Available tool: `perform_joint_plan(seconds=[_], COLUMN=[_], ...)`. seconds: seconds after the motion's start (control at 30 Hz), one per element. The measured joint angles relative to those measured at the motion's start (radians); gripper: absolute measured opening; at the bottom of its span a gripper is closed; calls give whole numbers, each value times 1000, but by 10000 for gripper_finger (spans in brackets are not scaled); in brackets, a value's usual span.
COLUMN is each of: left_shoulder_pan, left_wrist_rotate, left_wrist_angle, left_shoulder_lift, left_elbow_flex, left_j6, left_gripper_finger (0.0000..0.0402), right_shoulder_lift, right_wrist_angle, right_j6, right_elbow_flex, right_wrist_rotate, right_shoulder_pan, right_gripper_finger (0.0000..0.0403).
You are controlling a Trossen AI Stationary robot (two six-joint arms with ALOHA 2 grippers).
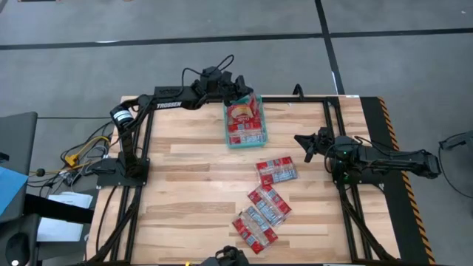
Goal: Sort popcorn bags into baskets
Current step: Put the red popcorn bag into the green bin
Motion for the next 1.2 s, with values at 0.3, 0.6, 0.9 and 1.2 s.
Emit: perform_joint_plan(seconds=[0.3, 0.6, 0.9, 1.2], left_shoulder_pan=[-2, -4, -10, -14], left_wrist_rotate=[-26, -35, -47, -57], left_wrist_angle=[-8, 6, 3, 2], left_shoulder_lift=[0, 0, 1, 1], left_elbow_flex=[0, 0, 0, 0], left_j6=[-17, -38, -44, -62], left_gripper_finger=[0, 0, 0, 0], right_shoulder_lift=[0, 0, 0, 0], right_wrist_angle=[0, 0, 0, 0], right_j6=[0, 0, 0, 1], right_elbow_flex=[0, 0, 0, 0], right_wrist_rotate=[1, 2, 2, 1], right_shoulder_pan=[0, 0, 0, 0], right_gripper_finger=[54, 54, 54, 54])
